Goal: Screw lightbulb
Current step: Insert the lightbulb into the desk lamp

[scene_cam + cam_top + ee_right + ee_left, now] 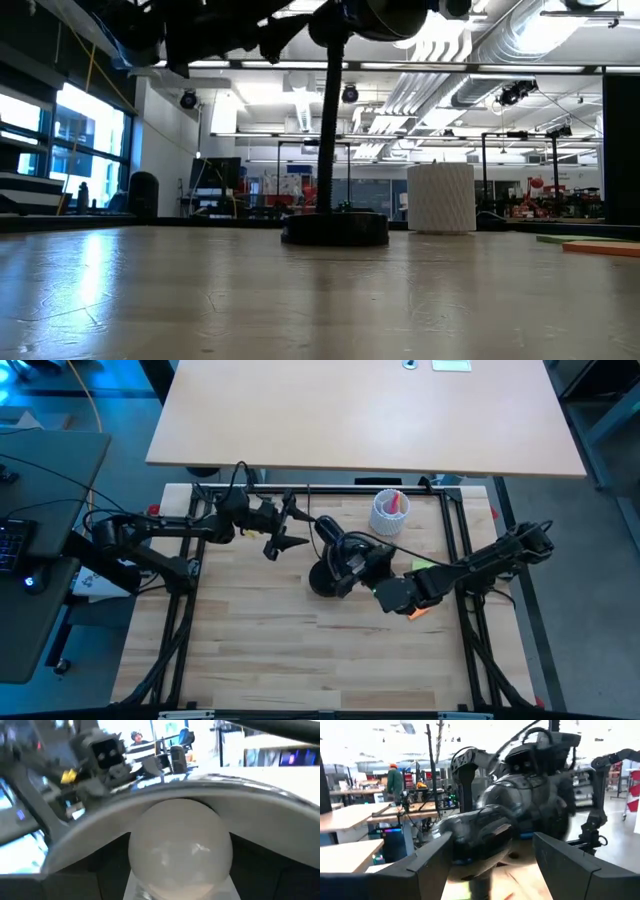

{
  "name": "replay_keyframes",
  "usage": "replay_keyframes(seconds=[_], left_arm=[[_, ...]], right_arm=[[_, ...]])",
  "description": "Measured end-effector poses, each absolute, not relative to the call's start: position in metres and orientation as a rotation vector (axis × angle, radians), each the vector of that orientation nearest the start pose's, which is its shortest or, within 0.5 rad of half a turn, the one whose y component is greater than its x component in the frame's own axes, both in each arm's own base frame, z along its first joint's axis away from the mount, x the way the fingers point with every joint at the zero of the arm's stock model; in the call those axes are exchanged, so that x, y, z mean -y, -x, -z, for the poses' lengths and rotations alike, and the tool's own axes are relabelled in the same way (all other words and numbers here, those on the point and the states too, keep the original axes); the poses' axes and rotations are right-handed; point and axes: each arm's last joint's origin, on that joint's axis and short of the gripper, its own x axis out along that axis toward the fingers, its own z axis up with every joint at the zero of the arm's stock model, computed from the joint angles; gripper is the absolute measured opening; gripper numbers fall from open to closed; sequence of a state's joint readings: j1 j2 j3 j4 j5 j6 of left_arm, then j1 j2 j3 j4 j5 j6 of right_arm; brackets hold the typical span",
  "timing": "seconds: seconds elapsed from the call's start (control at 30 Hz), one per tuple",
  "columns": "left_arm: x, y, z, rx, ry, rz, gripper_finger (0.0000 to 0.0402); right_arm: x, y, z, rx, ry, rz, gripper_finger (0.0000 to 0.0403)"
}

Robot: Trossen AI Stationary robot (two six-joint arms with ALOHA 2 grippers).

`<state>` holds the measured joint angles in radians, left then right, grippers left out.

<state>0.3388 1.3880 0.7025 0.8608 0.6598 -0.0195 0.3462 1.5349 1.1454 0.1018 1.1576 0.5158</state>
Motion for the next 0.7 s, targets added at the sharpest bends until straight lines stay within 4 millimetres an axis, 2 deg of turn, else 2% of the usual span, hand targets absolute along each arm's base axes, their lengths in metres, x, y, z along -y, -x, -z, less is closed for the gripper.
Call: replay_keyframes(seconds=[0.17, 0.27, 0.4, 0.53, 0.6, 0.7], left_arm=[[-0.054, -0.286, -0.256, 0.069, -0.110, 0.444, 0.0266], [-0.041, -0.287, -0.263, 0.103, -0.189, 0.403, 0.0266], [-0.026, -0.285, -0.253, -0.026, -0.258, 0.330, 0.0266], [-0.021, -0.274, -0.258, -0.149, -0.388, 0.149, 0.0266], [-0.026, -0.268, -0.254, -0.221, -0.414, 0.127, 0.0266], [-0.038, -0.262, -0.261, -0.222, -0.440, 0.056, 0.0266]], right_arm=[[-0.081, -0.328, -0.307, 0.091, -0.465, 0.873, 0.0281], [-0.080, -0.328, -0.308, 0.138, -0.638, 0.826, 0.0281], [-0.073, -0.330, -0.308, 0.189, -0.791, 0.810, 0.0281], [-0.072, -0.331, -0.308, 0.204, -0.860, 0.795, 0.0281], [-0.071, -0.330, -0.309, 0.219, -0.890, 0.792, 0.0281], [-0.071, -0.330, -0.309, 0.245, -0.952, 0.787, 0.0281]])
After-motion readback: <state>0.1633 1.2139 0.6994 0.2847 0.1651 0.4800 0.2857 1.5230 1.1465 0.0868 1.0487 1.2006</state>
